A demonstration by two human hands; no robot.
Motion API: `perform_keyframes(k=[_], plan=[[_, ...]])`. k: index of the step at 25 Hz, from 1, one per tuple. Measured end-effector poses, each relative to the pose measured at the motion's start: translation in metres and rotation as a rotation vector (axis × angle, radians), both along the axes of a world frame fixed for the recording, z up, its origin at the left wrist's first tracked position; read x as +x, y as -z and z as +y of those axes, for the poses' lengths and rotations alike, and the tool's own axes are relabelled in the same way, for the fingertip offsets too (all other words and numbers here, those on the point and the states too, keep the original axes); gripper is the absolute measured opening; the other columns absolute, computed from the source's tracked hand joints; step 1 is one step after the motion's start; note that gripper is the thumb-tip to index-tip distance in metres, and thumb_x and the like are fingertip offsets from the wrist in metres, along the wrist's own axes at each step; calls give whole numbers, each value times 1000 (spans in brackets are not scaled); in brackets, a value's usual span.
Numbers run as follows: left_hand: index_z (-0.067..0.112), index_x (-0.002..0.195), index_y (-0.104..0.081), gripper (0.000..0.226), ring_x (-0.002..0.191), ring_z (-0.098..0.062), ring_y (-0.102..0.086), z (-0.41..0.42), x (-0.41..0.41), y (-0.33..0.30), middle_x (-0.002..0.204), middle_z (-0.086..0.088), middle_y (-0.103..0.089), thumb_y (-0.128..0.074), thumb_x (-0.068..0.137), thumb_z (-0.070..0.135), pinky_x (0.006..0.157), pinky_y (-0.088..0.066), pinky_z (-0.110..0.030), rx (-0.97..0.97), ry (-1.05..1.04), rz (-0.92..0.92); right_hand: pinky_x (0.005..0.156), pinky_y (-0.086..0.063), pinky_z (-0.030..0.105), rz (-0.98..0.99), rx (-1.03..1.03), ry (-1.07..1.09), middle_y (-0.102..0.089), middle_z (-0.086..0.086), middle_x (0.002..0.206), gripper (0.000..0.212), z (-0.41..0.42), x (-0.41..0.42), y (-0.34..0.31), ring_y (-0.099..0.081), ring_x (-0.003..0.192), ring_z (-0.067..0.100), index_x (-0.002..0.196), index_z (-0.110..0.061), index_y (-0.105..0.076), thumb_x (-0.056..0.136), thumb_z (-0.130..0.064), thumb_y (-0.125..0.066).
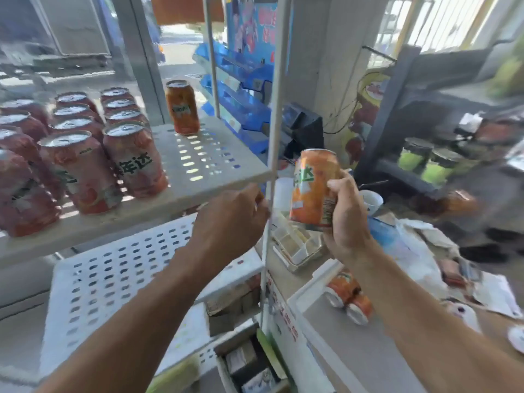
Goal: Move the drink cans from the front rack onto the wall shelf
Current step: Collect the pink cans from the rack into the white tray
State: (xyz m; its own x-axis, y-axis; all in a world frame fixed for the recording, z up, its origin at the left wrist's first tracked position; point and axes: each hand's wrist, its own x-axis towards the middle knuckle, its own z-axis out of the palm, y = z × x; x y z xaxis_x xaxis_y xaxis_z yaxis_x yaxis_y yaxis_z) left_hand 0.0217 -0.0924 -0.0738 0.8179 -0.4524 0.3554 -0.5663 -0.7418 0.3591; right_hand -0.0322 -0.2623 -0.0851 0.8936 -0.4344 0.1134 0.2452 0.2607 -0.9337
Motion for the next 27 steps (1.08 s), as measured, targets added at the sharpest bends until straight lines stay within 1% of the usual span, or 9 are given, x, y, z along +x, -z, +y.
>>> perform_keyframes(k=[2,4,6,8,12,15,18,20,27], plan=[[23,96,-58,23,77,-29,-61,-30,-7,16,82,-1,-68,-43,96,41,64,-47,-35,17,101,16,66,-58,40,82,196,40,-65,12,99,53,-25,-18,23,-67,87,27,123,-10,-54,78,-36,-57],[24,97,-56,23,80,-30,-61,-63,-14,32,85,-1,-68,-42,96,42,67,-50,-38,36,192,49,69,-58,41,184,198,115,-66,13,102,63,-50,-36,49,-67,87,26,127,-11,-55,72,-38,-70],[25,98,-55,23,80,-28,-61,-94,-21,46,85,0,-67,-41,96,43,67,-50,-38,63,280,81,65,-56,40,297,207,195,-65,15,99,76,-72,-53,78,-68,80,26,128,-7,-54,62,-35,-81],[24,98,-55,23,77,-25,-60,-121,-29,61,85,1,-66,-41,97,43,63,-48,-36,83,360,111,66,-57,44,380,265,257,-65,20,98,80,-94,-70,110,-67,77,31,128,-1,-51,61,-31,-82],[23,98,-55,23,78,-26,-60,-163,-35,91,85,0,-65,-41,97,42,62,-48,-37,167,421,164,76,-59,48,548,280,395,-65,18,110,60,-133,-97,174,-70,91,33,120,-12,-51,69,-23,-81],[24,99,-55,26,80,-25,-62,-184,-35,115,87,1,-66,-38,97,44,65,-50,-38,248,448,204,79,-60,47,708,248,521,-68,17,109,51,-153,-112,219,-71,92,32,115,-9,-56,74,-25,-81],[24,100,-54,27,82,-25,-63,-202,-35,136,90,1,-67,-37,97,45,68,-51,-38,319,466,232,63,-57,33,818,259,564,-69,13,101,41,-167,-125,250,-70,81,23,110,-7,-57,79,-22,-79],[24,103,-54,28,83,-26,-63,-211,-37,146,93,0,-68,-36,98,45,68,-50,-37,366,471,251,59,-53,28,881,218,561,-69,12,99,35,-171,-130,265,-70,79,20,108,-6,-59,82,-22,-77],[22,103,-55,29,86,-28,-60,-226,-39,165,95,-2,-67,-35,98,42,67,-43,-35,439,484,306,77,-58,37,1029,131,618,-71,7,94,21,-181,-127,295,-69,83,21,88,-17,-65,78,-31,-77]])
